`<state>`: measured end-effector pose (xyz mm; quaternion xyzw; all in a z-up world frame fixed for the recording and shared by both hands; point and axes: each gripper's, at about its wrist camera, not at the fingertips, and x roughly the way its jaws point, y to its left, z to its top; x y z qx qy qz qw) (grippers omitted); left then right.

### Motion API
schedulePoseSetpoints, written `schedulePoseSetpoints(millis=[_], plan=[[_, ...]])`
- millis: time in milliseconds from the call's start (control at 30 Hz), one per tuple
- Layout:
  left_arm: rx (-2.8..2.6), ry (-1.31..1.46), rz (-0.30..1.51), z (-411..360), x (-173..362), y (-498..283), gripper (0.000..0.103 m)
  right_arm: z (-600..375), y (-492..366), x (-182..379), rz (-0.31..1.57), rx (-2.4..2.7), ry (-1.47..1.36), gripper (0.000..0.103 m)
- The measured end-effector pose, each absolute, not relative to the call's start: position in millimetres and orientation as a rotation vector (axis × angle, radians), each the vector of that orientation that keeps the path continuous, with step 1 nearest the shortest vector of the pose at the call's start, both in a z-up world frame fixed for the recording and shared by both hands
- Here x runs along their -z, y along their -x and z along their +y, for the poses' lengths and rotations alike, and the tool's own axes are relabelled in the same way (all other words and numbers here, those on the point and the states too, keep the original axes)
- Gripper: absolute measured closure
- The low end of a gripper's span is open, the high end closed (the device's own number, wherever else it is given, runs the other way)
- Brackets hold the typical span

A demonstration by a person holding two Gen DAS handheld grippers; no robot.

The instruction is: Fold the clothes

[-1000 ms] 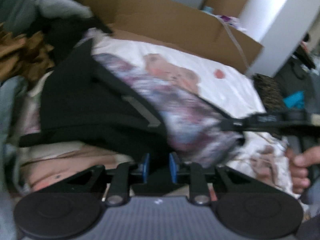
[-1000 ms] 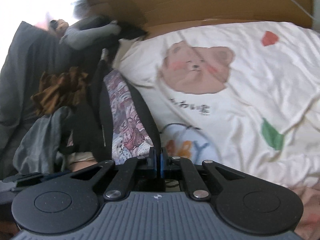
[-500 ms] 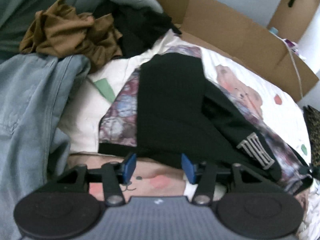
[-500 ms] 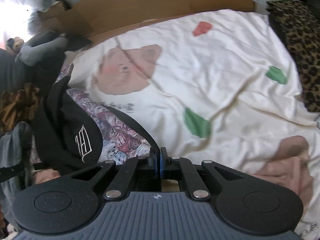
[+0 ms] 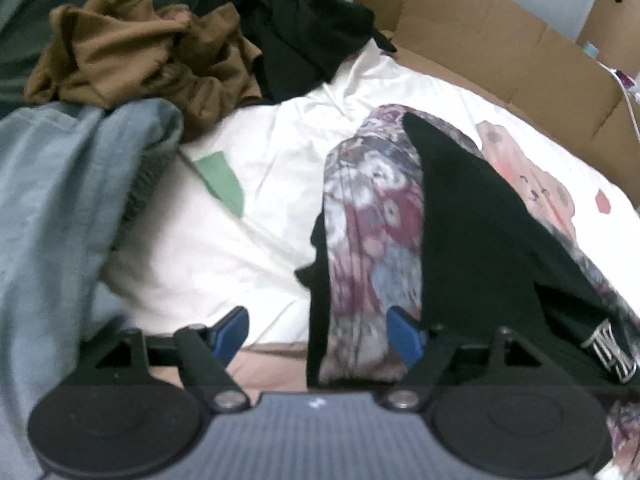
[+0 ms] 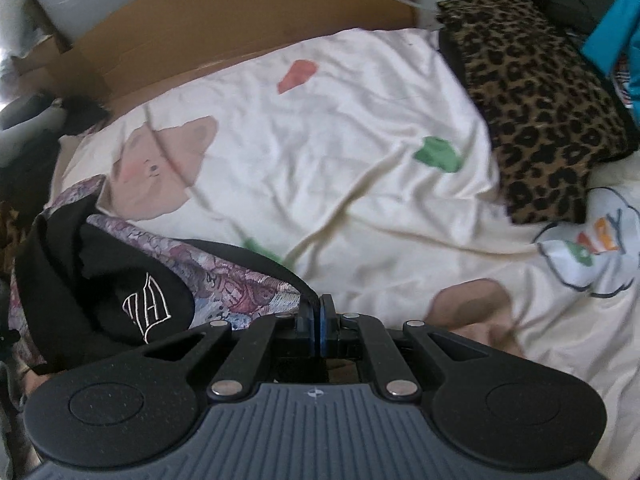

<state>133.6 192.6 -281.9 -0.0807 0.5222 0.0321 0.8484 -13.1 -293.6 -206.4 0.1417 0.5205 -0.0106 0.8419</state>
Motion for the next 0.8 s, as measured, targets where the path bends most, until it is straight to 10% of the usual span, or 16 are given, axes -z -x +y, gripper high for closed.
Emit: schedulePoseSetpoints(millis=[233,300,467,667,733,800], plan=[[-0.020,0.249,1.111,171,303,-151,0.025,-324,14,204,1.097,0.094,-0.295,0.103],[0.014,0.254,1.106,162,306,-153,0.033,-331,14,203,1.097,0.116,-0.295,0.103],[0.083,0.249,1.094,142,305,-150,0.090,-345,15,202,1.095,0.149,-0.292,0.103],[0.075,0.280,1.069,146,292,-128,0.098,-346,19,209,1.153,0.132,-0.312,0.099],[0.071,0.288,1.069,150,287,-117,0.098,-345,22,209,1.145,0.123,-0.320,0.091],[0.064,0.293,1.069,153,283,-105,0.100,-345,25,209,1.135,0.105,-0.363,0.060]])
